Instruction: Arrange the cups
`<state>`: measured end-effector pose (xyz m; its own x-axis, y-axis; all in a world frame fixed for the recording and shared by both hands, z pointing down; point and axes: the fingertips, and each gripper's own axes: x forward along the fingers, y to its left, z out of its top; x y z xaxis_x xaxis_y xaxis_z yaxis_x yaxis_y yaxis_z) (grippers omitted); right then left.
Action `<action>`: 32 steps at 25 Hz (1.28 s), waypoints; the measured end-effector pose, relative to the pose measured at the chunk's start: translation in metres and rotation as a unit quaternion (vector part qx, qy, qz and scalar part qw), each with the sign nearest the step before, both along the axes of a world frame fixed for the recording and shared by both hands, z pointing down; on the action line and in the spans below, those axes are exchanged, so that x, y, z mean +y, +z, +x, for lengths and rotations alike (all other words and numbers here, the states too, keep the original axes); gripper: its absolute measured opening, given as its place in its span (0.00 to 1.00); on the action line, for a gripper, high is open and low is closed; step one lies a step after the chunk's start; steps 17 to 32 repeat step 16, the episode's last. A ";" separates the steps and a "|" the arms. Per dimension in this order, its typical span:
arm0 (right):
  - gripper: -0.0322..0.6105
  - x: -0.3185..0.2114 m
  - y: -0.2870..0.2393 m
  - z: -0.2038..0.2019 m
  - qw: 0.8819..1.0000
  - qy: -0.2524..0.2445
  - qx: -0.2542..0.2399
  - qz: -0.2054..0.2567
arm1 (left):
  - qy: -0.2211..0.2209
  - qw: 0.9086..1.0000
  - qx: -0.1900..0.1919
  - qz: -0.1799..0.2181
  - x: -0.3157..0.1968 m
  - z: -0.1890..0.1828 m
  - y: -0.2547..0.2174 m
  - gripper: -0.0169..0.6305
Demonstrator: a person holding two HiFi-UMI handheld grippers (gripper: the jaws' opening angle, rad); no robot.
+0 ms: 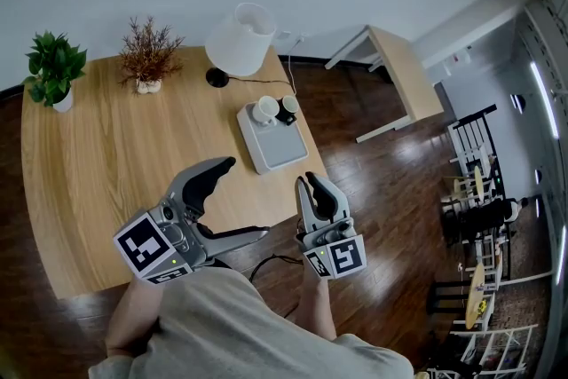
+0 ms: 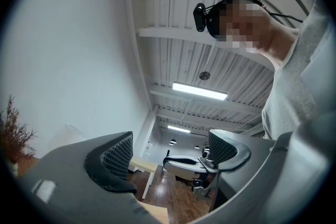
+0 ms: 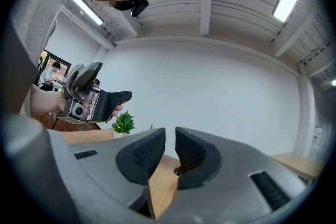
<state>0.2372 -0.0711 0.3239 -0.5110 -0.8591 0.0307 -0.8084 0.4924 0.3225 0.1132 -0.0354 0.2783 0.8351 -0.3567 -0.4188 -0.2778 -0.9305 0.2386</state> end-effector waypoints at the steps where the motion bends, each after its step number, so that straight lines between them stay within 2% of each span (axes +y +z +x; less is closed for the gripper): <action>1: 0.14 0.000 0.001 0.000 1.000 0.000 0.000 -0.001 | 0.000 1.000 0.000 0.000 -0.001 0.000 0.001 0.71; 32: 0.14 -0.006 0.005 -0.003 1.000 0.000 0.011 -0.013 | 0.000 1.000 0.007 -0.008 -0.006 -0.004 0.001 0.71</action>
